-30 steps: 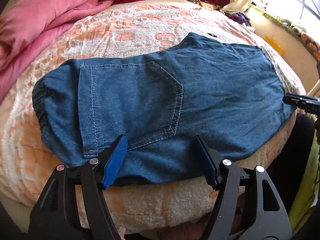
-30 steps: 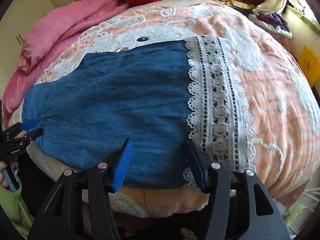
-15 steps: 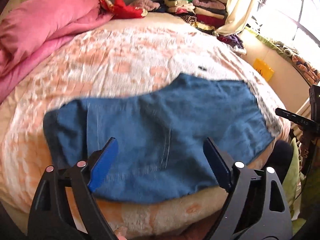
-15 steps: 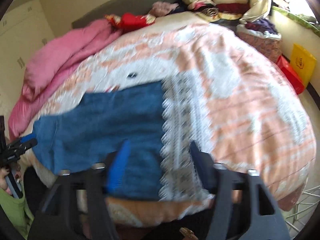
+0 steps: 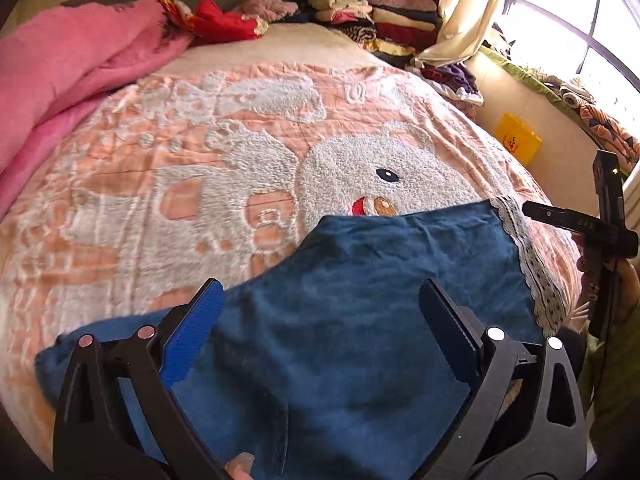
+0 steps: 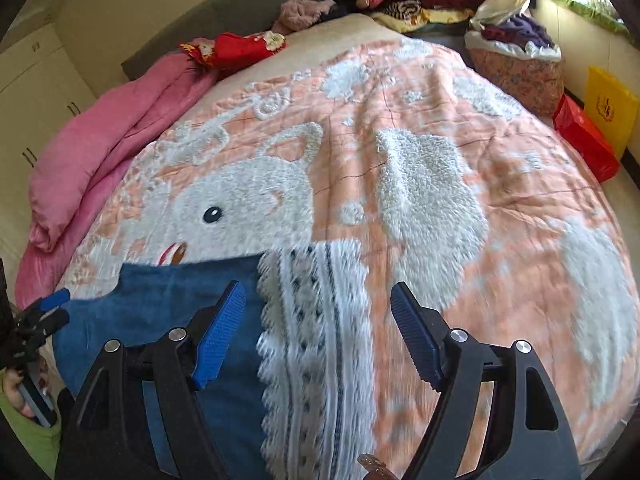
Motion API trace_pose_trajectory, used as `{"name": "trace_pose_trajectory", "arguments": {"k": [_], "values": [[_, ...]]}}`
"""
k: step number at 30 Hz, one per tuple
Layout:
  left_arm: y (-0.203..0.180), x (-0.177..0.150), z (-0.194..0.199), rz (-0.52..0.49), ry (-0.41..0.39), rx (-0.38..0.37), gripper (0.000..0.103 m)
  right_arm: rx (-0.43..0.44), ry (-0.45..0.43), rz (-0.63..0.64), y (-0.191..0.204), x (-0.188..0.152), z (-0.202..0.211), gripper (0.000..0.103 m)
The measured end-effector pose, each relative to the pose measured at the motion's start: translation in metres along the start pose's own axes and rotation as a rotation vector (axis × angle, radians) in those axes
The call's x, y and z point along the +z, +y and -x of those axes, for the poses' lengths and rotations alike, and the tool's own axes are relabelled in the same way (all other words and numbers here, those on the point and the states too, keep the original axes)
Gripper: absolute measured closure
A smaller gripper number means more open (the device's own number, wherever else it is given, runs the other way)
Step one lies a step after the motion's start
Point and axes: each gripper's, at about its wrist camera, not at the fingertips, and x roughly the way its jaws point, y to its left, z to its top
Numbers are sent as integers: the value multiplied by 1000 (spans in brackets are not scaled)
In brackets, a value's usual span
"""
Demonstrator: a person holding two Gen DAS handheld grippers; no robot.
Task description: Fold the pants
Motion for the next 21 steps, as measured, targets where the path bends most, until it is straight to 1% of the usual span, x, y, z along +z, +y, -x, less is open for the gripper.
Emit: {"name": "trace_pose_trajectory", "arguments": {"k": [2,4,6,8,9,11,12,13,14,15,16,17,18,19,21], "values": [[2,6,-13,12,18,-15,12,22,13,-28,-5,6,-12,29],[2,12,-26,15,32,-13,16,46,33,-49,-11,12,-24,29],[2,16,-38,23,44,-22,20,50,54,-40,-14,14,-35,29],[4,21,-55,39,62,-34,20,54,69,-27,-13,13,-43,30],[5,22,-61,42,71,-32,20,54,66,-12,-12,11,-46,32],[9,23,-78,58,94,2,20,51,57,9,-11,9,-46,38],[11,23,-84,67,105,14,20,57,50,14,-10,7,-45,44],[10,21,-90,78,116,9,24,64,47,20,-9,6,-44,49],[8,20,-91,79,115,0,32,66,41,38,-6,4,-42,52],[3,19,-92,64,114,-5,59,66,40,56,-4,3,-42,61],[-5,17,-92,30,113,-19,85,72,41,86,0,1,-41,69],[-10,16,-91,13,114,-28,94,72,33,112,5,-1,-39,74],[-14,16,-89,-4,114,-18,97,78,25,129,8,-1,-37,81],[-17,18,-84,-28,100,-1,100,83,15,139,11,-1,-34,81],[-22,24,-73,-61,50,26,100,87,-33,154,15,2,-23,82]]}}
